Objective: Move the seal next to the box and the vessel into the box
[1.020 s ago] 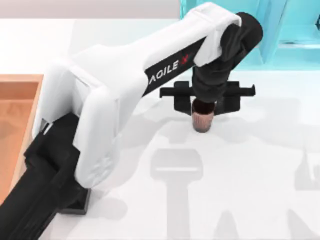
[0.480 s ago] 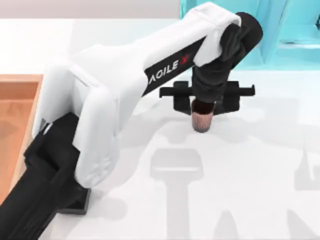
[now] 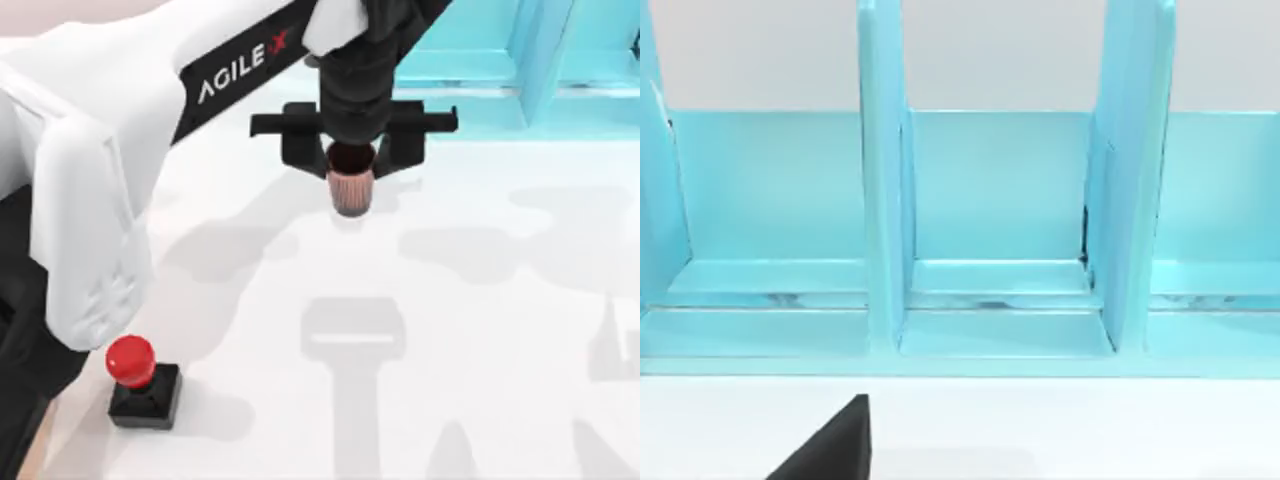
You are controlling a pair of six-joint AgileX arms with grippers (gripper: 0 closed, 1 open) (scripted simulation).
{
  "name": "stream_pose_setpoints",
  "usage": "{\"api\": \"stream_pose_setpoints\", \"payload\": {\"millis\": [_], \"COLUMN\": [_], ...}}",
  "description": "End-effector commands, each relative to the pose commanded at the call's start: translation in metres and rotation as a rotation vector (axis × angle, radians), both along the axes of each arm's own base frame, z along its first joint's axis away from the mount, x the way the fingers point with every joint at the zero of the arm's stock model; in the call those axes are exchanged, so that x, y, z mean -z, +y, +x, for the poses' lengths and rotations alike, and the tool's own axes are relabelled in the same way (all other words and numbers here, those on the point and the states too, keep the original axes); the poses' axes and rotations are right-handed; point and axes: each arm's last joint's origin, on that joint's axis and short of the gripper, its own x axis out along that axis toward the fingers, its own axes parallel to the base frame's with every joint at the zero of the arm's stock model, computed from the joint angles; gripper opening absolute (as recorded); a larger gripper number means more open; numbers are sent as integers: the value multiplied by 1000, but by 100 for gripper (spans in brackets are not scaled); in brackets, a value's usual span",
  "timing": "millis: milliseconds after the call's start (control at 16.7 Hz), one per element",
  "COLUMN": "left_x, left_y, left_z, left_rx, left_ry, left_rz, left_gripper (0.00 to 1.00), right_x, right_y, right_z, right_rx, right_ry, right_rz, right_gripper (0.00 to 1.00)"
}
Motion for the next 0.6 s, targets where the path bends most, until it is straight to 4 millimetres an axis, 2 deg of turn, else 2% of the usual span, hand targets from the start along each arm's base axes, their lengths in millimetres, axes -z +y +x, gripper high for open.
{"api": "stream_pose_setpoints", "payload": {"millis": [120,240,540,600], "left_x": [-21,-28,-29,-31], "left_y": [24,37,37,43], "left_z": [-3,-5,-6,-4], "left_rx": [3,6,11,11], "left_ry": [5,19,17,15], "left_rz": [5,16,17,17], "left_gripper": [0,0,0,0], "right_x": [0,0,0,0], "right_y": [0,0,0,0], "right_z": [0,0,0,0], "right_rx": [0,0,0,0], "right_ry": [0,0,0,0], "right_rz": [0,0,0,0], "right_gripper": [100,100,100,100]}}
